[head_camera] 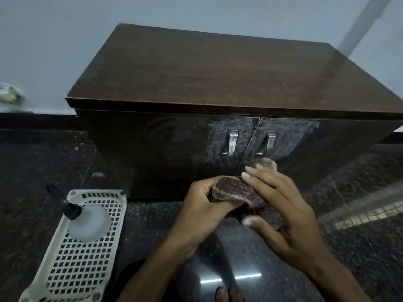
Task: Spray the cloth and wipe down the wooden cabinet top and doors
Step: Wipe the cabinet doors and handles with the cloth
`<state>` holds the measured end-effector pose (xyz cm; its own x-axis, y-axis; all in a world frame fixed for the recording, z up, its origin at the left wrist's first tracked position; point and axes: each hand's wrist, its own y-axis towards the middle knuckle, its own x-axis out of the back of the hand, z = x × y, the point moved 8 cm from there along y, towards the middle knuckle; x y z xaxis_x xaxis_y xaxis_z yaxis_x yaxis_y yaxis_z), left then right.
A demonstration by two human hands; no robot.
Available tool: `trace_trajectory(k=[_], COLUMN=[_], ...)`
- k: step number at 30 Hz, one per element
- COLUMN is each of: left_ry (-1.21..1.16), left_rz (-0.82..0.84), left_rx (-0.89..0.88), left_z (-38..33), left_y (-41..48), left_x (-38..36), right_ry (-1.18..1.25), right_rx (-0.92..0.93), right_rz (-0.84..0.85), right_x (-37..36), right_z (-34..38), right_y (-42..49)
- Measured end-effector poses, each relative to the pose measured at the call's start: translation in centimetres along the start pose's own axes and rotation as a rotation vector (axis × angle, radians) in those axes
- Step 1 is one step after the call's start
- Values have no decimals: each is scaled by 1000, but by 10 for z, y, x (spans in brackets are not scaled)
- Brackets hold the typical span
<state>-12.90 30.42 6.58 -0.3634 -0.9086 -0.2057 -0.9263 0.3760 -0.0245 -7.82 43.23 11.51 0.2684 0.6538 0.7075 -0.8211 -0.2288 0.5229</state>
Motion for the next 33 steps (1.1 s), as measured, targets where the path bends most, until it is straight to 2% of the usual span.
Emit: trace_trajectory(k=[2,4,7,9,11,13,16,18,20,23,29,33], left_ry=[-6,-94,-261,-181,64,390,964,1218,1345,1383,1323,1515], left_rz=[54,81,52,-3,-116,-254,-411,-457,-441,-391,-215,-117], left_rx=[48,134,223,183,24,-286,-837,-1030,-1024,-891,-714,-728], left_z=[-2,-2,-8,-18,-37,-78,-148,-173,-187,-191,-178,-168], left_y=[3,6,8,13,21,25,23,35,60,91,105,107], left_x=[0,0,3,8,21,38,46,51,60,72,75,64], right_ry=[-121,-154,-39,21,12,-40,-185,-329,-480,-607,-562,-559], right_rx=[53,1,-274,-442,-503,-487,-359,-243,-177,-165,-267,-254], right_rz=[-44,-139,-392,-530,-630,-725,-816,-815,-802,-751,-507,-577], right_x=[2,3,9,8,7,9,6,-5,-18,-32,-81,-72], right_z=[1,-4,-20,-31,-34,-32,-28,-28,-31,-33,-63,-58], right_y=[1,1,1,6,15,26,40,48,50,45,14,25])
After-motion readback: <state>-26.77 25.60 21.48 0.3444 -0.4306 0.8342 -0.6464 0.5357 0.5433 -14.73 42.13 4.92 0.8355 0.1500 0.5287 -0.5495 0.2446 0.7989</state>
